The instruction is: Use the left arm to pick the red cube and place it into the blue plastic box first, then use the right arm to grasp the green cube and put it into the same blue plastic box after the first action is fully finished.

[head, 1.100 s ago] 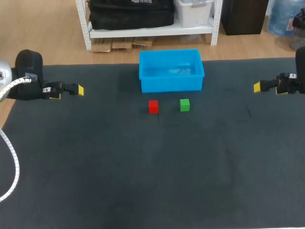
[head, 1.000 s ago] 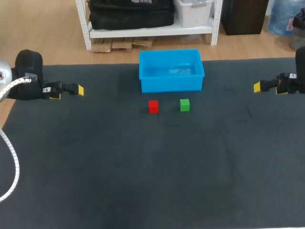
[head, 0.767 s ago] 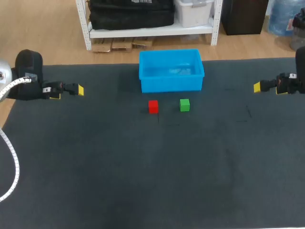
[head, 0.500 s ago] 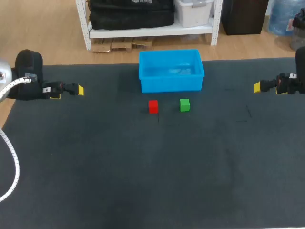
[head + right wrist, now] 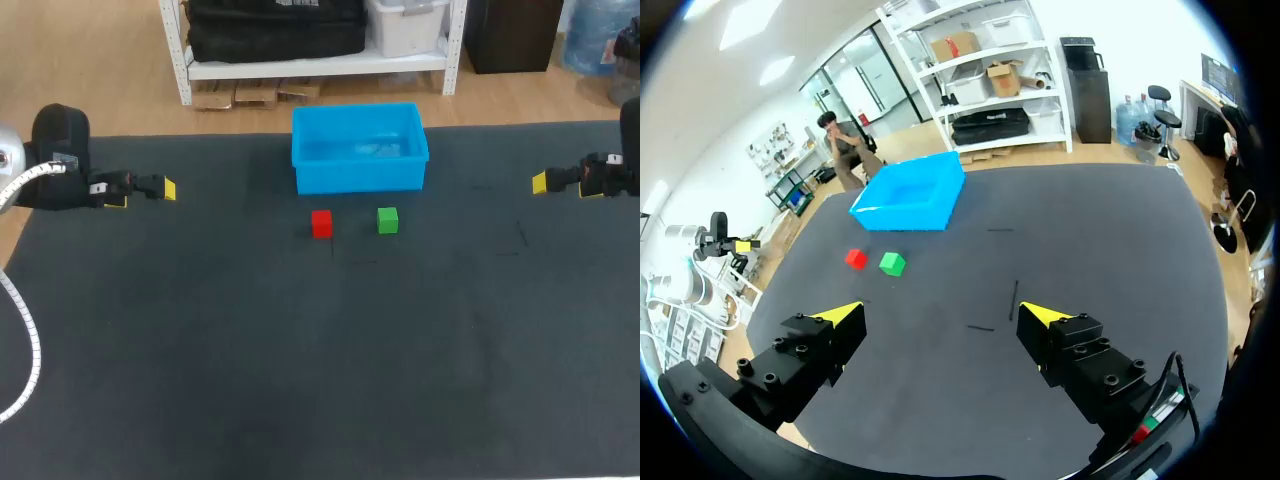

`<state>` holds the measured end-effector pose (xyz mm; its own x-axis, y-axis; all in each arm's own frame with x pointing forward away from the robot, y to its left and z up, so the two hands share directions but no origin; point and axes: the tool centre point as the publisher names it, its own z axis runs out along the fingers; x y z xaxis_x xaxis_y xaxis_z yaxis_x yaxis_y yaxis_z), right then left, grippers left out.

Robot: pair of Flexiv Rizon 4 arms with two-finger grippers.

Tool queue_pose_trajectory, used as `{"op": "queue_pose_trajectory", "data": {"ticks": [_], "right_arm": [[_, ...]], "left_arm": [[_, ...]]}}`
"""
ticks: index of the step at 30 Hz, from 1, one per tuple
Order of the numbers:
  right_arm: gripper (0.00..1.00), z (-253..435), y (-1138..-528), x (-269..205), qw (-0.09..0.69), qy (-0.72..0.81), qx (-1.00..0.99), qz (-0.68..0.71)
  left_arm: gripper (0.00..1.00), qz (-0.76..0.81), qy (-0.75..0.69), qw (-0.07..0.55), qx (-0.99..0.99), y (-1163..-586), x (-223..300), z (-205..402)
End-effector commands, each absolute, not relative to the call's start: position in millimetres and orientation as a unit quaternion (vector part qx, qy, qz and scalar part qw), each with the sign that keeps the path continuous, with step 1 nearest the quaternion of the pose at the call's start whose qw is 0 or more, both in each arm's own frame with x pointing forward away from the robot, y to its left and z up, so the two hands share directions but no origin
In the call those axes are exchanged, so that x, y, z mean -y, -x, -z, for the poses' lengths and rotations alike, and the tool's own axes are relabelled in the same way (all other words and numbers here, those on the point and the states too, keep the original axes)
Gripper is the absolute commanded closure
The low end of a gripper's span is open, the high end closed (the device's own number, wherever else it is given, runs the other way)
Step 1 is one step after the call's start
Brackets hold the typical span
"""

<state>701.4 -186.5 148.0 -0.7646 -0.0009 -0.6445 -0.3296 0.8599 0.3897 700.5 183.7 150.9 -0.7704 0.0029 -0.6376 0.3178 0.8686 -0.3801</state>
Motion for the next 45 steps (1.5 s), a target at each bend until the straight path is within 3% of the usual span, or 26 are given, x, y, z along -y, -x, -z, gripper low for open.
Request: {"op": "queue_pose_trajectory", "data": {"ticks": [1, 29, 45], "right_arm": [[0.00, -148.4, -701.2, 186.4, 0.331, 0.091, -0.906, -0.248], [0.00, -148.4, -701.2, 186.4, 0.331, 0.091, -0.906, -0.248], [0.00, -148.4, -701.2, 186.4, 0.331, 0.091, -0.906, -0.248]], "left_arm": [[0.00, 0.242, -0.089, 0.328, -0.909, -700.6, -184.4, -150.3], [0.00, 0.242, -0.089, 0.328, -0.909, -700.5, -184.3, -150.3], [0.00, 0.212, -0.069, 0.290, -0.931, -711.1, -178.2, -152.8]]}}
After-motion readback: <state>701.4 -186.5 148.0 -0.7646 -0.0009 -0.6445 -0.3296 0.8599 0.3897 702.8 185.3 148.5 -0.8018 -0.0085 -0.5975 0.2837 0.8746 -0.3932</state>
